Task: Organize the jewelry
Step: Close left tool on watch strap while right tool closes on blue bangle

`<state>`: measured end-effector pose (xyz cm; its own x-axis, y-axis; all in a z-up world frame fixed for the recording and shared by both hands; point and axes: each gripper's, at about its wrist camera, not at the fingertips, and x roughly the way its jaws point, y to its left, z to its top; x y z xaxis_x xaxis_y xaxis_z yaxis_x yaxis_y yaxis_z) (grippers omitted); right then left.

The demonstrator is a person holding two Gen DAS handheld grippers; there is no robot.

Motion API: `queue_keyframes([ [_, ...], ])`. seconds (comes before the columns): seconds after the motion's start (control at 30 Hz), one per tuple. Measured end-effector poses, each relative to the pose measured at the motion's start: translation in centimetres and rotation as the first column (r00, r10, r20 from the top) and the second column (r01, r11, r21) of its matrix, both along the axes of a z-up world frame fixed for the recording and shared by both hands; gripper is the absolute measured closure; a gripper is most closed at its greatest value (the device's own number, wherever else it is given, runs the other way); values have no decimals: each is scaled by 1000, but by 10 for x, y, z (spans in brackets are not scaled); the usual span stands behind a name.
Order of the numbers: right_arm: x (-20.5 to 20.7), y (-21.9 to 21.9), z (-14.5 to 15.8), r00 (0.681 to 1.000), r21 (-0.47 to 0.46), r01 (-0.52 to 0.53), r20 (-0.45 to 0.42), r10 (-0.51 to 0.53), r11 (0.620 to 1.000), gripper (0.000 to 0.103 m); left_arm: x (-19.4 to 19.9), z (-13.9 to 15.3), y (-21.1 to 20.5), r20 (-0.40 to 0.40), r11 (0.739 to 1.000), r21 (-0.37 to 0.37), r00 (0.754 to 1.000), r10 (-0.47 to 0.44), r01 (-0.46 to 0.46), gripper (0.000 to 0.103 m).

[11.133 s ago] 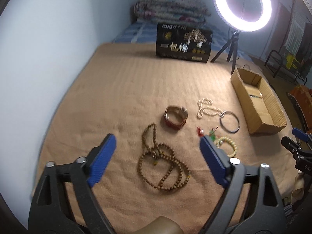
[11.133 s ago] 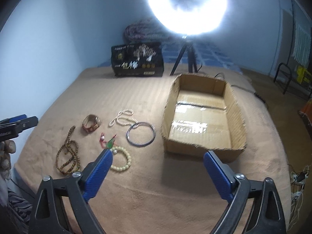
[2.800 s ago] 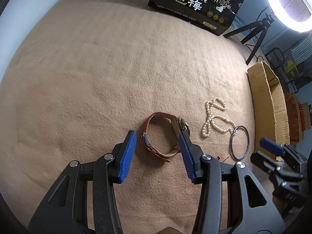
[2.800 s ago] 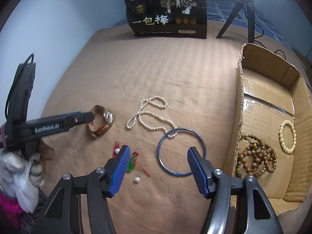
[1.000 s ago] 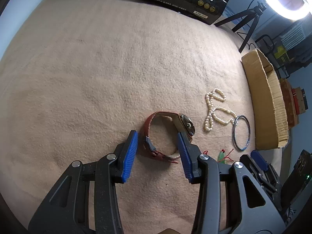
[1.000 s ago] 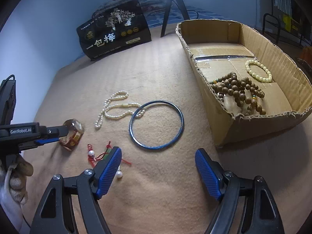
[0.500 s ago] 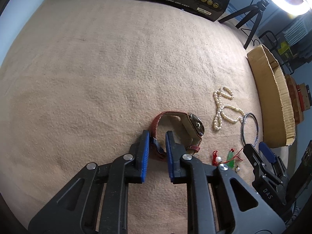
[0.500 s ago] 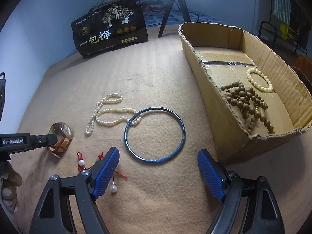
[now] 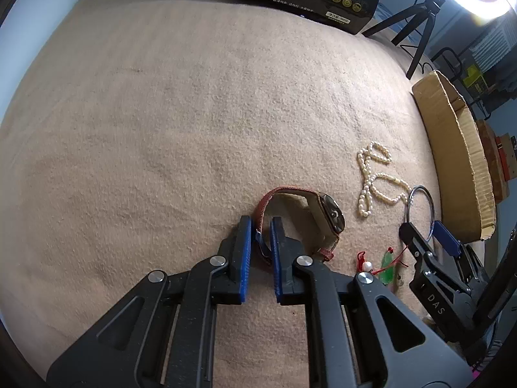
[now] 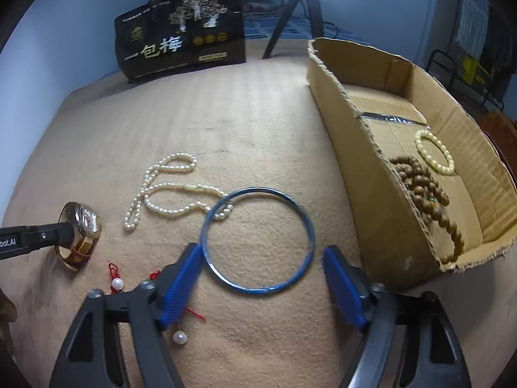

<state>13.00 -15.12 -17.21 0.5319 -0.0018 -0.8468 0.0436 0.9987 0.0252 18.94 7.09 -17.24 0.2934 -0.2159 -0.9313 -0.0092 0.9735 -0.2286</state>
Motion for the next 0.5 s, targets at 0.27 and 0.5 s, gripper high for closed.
queue_keyframes([
  [0.27,-3,-3,4,999,19,-39,7,39,999,31,-3,6,-1,17,1000,-3,1000,4,-4,97],
  [0.5,-10,-5,14,997,28,-77,31,76,997,32,-8,15,-3,40,1000,7,999,7,-8,97],
])
